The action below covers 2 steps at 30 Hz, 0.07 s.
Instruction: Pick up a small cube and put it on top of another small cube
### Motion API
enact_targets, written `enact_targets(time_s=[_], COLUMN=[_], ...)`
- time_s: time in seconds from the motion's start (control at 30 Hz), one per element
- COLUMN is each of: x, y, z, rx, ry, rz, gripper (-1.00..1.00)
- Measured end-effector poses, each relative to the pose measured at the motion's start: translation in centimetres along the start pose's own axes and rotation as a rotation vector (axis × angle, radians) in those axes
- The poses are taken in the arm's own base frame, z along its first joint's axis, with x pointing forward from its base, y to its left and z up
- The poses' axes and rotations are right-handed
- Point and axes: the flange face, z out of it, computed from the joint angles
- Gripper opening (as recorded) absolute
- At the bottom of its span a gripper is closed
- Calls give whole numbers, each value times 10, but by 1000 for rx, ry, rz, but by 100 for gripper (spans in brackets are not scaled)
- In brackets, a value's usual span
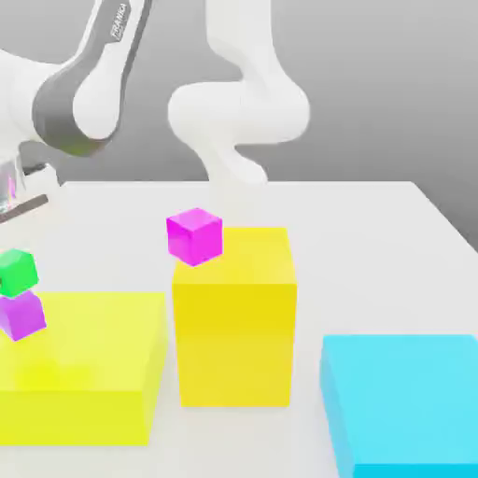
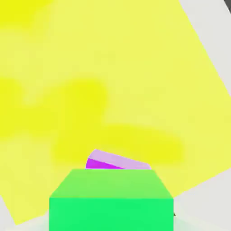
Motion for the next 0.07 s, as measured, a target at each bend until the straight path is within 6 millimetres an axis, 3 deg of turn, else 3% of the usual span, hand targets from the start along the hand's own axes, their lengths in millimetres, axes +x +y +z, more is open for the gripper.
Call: enact_targets(time_s=[0.07], x=[0], y=[0], z=[0], rx=[0], ry=[0], rz=[0], gripper=[100])
